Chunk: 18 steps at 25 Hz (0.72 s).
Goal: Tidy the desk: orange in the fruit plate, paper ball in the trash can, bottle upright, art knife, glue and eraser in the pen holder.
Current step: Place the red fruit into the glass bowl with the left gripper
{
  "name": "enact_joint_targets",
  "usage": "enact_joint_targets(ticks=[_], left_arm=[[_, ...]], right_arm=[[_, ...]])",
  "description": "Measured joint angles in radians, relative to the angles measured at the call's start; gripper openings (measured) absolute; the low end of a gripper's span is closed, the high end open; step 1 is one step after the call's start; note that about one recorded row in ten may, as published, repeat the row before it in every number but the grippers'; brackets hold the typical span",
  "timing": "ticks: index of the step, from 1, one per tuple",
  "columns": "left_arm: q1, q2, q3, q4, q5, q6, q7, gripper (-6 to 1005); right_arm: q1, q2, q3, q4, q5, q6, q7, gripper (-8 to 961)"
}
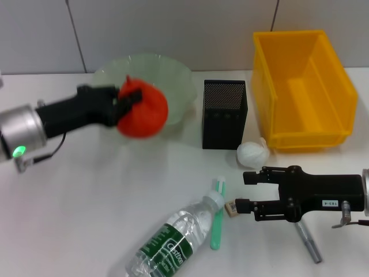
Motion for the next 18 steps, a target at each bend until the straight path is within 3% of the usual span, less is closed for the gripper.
enact_joint_targets(ticks=[3,6,7,14,17,18], left_arm=[[-0.029,-0.019,-0.026,0.0,0.002,-0.061,0.009,171],[-0.132,-0.051,-0.029,-0.056,0.002,-0.327,0.079,145],[-0.177,-0.055,-0.031,-0.103,-0.001,-0.403,0.108,137],[-0.267,-0.062,-0.045,-0.201,-0.008,-0.571,0.171,91],[-0.271,-0.063,-0.042,-0.205,-0.014,-0.583,0.179,281],[-0.273,-0.063,-0.04,-0.207,-0.019,-0.584,0.18,303]], right_arm=[[0.0,0.001,0.0,0.002,0.0,0.0,0.0,800],[0.0,0.002,0.0,0.003,0.0,-0.001,0.0,801],[-0.001,0.002,0.0,0.004,0.0,-0.002,0.0,801],[-0.001,0.005,0.0,0.004,0.0,-0.006,-0.003,801],[-0.001,0.005,0.0,0.004,0.0,-0.005,-0.004,801],[-0.001,0.005,0.0,0.004,0.0,-0.005,-0.004,801]])
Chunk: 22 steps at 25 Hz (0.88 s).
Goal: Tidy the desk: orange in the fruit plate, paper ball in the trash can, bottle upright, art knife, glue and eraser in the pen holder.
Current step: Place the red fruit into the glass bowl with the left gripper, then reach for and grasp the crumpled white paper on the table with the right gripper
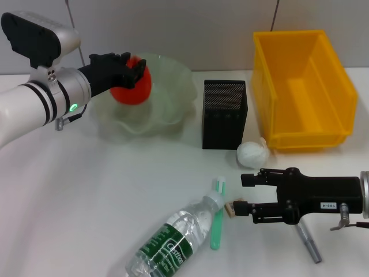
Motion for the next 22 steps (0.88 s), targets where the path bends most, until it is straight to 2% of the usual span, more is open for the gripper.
enact_joint_targets(ticks=[7,9,10,11,12,13,15,16,18,20,22], left_arm=[[0.001,0.001,0.002,-0.005,-0.044,0.002,0.0,455],[0.017,0.008,0.004,0.001,-0.074,0.059,-0.026,498],[0.029,0.013,0.006,0.012,-0.08,0.111,-0.049,520],[0.067,0.028,0.009,0.047,-0.075,0.261,-0.116,566],[0.067,0.028,0.009,0.047,-0.075,0.261,-0.116,612],[0.09,0.038,0.011,0.068,-0.068,0.339,-0.148,658],[0.134,0.062,0.014,0.107,-0.048,0.5,-0.197,750],[0.171,0.088,0.014,0.125,-0.016,0.659,-0.231,761],[0.171,0.088,0.014,0.125,-0.016,0.659,-0.231,783],[0.213,0.12,0.014,0.136,0.057,0.846,-0.248,804],[0.236,0.132,0.014,0.137,0.123,0.91,-0.24,815]], right_arm=[[0.0,0.002,-0.001,0.001,0.0,0.002,-0.002,800],[0.0,0.002,0.002,0.002,0.0,0.005,-0.002,800],[0.0,0.002,0.005,0.001,0.0,0.007,-0.002,800],[0.0,0.002,0.009,0.001,0.0,0.009,-0.002,800],[0.0,0.002,0.012,0.001,0.0,0.01,-0.002,800],[0.0,0.002,0.014,0.0,0.0,0.01,-0.002,800],[0.003,0.0,0.014,0.0,0.0,0.01,0.001,801],[0.004,-0.001,0.016,0.0,0.0,0.01,0.003,801],[0.004,-0.002,0.019,-0.001,0.0,0.01,0.003,801],[0.005,-0.003,0.03,-0.002,0.0,0.008,0.004,801],[0.006,-0.003,0.041,-0.001,0.0,0.005,0.006,800]])
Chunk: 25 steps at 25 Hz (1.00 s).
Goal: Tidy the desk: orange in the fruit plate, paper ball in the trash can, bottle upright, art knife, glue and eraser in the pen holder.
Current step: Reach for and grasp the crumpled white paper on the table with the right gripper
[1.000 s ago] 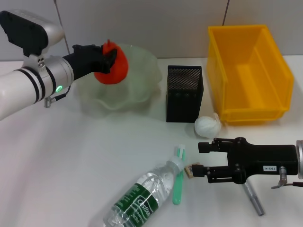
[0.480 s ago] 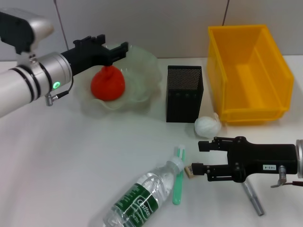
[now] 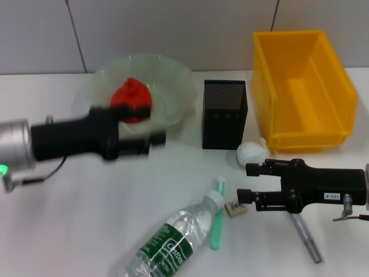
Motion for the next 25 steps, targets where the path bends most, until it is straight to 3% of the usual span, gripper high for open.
enact_joint_targets(ticks=[7,11,13,15,17,18,22,25], left_arm=[[0.05,0.003,-0.011,-0.014,0.212,0.039,0.112,814],[0.056,-0.004,-0.012,-0.015,0.234,0.035,0.149,814],[0.057,-0.007,-0.012,-0.015,0.239,0.035,0.15,814],[0.056,-0.01,-0.012,-0.015,0.239,0.035,0.151,815],[0.056,-0.015,-0.012,-0.015,0.239,0.035,0.153,815],[0.055,-0.018,-0.012,-0.015,0.239,0.034,0.154,815],[0.05,-0.022,-0.012,-0.015,0.24,0.027,0.155,815],[0.049,-0.024,-0.012,-0.015,0.24,0.023,0.153,814]], right_arm=[[0.01,-0.007,0.002,-0.04,-0.006,-0.022,0.071,801],[0.02,-0.007,0.0,-0.185,-0.022,-0.09,0.206,800],[0.048,-0.018,0.001,-0.293,-0.067,-0.135,0.319,800],[0.094,-0.034,0.002,-0.385,-0.14,-0.191,0.428,800],[0.204,-0.06,0.002,-0.483,-0.278,-0.291,0.581,800],[0.204,-0.06,0.002,-0.483,-0.278,-0.291,0.581,800],[0.349,-0.073,-0.008,-0.534,-0.481,-0.348,0.662,801],[0.42,-0.063,-0.06,-0.539,-0.619,-0.337,0.671,801]])
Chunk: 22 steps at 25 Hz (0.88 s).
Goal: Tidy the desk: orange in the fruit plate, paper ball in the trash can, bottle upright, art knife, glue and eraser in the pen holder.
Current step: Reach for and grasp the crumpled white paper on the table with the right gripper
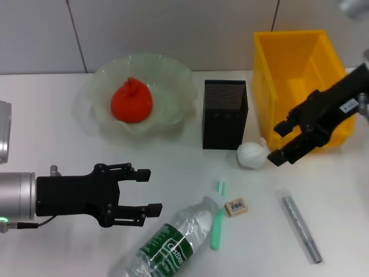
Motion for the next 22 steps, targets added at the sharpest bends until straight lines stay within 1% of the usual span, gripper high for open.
enact_joint_targets(ticks=[2,5,8,12,16,22], left_arm=[[0.0,0.0,0.0,0.0,0.0,0.0,0.0,814],[0.0,-0.003,0.0,0.0,0.0,-0.015,-0.013,814],[0.0,-0.004,-0.001,0.0,0.0,-0.024,-0.032,815],[0.001,-0.005,-0.005,0.0,-0.004,-0.036,-0.053,815],[0.001,-0.007,-0.014,0.0,-0.004,-0.048,-0.066,815],[0.0,-0.008,-0.014,0.0,-0.001,-0.071,-0.073,814]], right_arm=[[0.022,0.01,-0.055,-0.002,-0.05,0.036,0.0,801],[0.032,0.025,-0.155,-0.002,-0.092,0.105,-0.009,800],[0.03,0.041,-0.256,0.0,-0.128,0.163,-0.019,800],[0.02,0.067,-0.343,0.004,-0.181,0.234,-0.05,800],[0.015,0.081,-0.405,0.022,-0.217,0.288,-0.063,801],[0.0,0.089,-0.508,0.069,-0.234,0.392,-0.069,801]])
